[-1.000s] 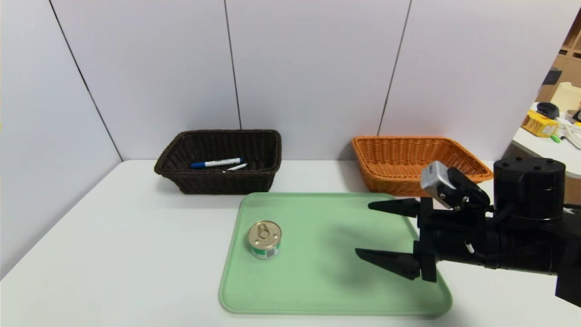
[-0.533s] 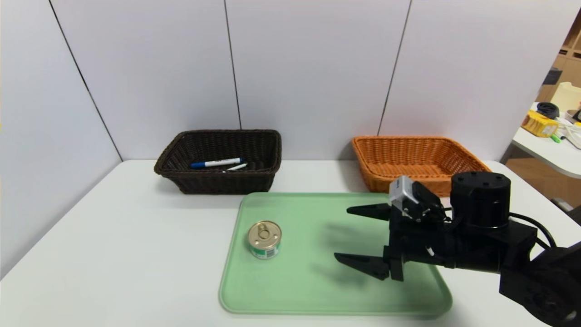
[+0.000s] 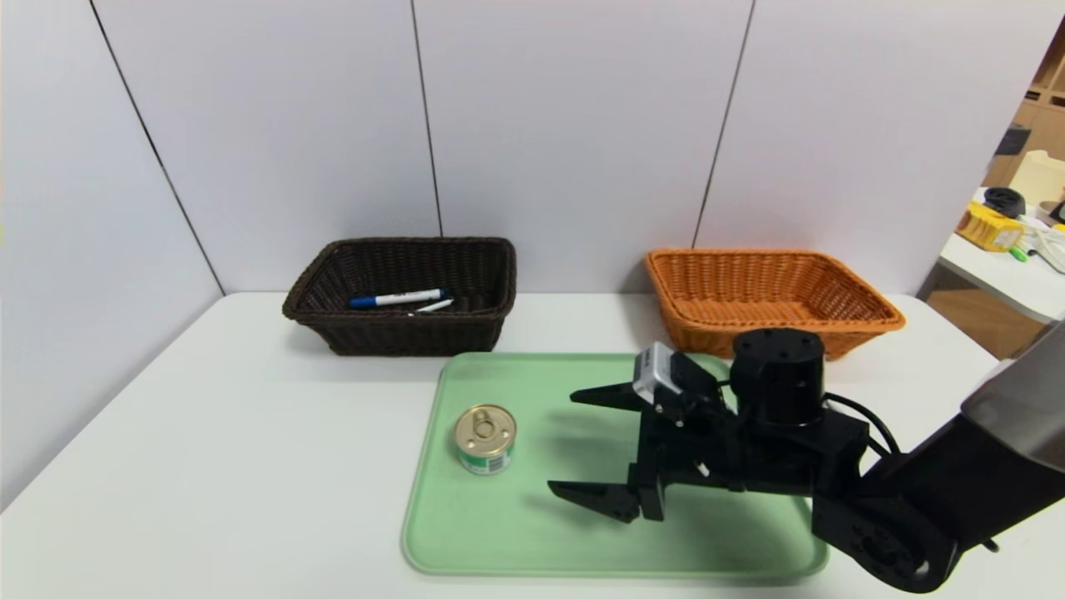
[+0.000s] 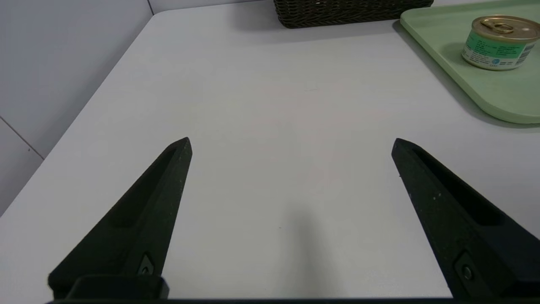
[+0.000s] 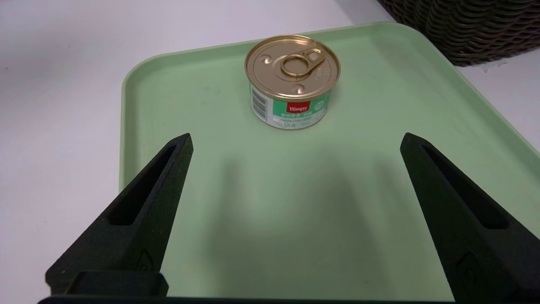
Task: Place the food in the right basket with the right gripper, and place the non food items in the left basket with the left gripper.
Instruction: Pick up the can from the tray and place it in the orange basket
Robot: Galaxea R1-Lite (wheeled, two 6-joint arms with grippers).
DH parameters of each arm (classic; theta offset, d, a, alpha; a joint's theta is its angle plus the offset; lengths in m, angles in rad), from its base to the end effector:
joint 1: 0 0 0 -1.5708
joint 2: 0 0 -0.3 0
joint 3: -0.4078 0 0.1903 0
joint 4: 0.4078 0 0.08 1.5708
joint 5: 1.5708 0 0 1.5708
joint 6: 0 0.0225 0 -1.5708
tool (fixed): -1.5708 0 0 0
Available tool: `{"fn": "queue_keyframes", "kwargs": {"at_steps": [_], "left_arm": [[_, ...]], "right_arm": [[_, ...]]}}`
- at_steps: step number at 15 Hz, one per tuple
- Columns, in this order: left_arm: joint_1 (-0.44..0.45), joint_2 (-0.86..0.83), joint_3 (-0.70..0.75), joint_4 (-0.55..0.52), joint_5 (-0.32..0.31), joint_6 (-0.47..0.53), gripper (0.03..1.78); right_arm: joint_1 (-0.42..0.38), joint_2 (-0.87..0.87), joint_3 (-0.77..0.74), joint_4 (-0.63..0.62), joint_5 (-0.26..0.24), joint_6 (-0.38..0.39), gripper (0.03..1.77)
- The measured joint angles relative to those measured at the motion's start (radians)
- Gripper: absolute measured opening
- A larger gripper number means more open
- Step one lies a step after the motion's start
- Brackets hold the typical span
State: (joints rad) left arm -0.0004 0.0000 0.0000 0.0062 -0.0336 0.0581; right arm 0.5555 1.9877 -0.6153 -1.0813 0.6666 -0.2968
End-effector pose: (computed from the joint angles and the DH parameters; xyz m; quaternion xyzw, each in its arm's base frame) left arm -0.0228 -0.0007 0.0748 0.0290 0.0026 -0.0171 0.9994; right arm 0.2675 0.1824 0.0899 -0.1119 0.0593 0.5828 0.8027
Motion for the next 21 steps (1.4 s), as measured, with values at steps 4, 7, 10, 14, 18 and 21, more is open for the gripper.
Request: {"fn": "queue_keyframes", "kwargs": {"at_steps": [4,7,10,14,18,21], "left_arm": [[0.0,0.0,0.0,0.0,0.0,0.0,1.69],[0.0,0.0,0.0,0.0,0.0,0.0,1.69],[0.0,0.0,0.0,0.0,0.0,0.0,1.69],[0.0,0.0,0.0,0.0,0.0,0.0,1.69],[0.0,0.0,0.0,0.0,0.0,0.0,1.69],[0.0,0.0,0.0,0.0,0.0,0.0,1.69]], "right_arm": [[0.029,0.075,-0.069,-0.003,-0.001,0.0,1.7],[0.046,0.125,-0.114,-0.002,-0.002,0.001,1.7],[0.061,0.16,-0.15,0.0,-0.003,0.01,1.7],[0.08,0.191,-0.2,0.008,-0.005,0.016,1.7],[0.093,0.216,-0.241,0.011,-0.008,0.046,1.7],[0.098,0.236,-0.275,0.015,-0.008,0.057,1.7]]}}
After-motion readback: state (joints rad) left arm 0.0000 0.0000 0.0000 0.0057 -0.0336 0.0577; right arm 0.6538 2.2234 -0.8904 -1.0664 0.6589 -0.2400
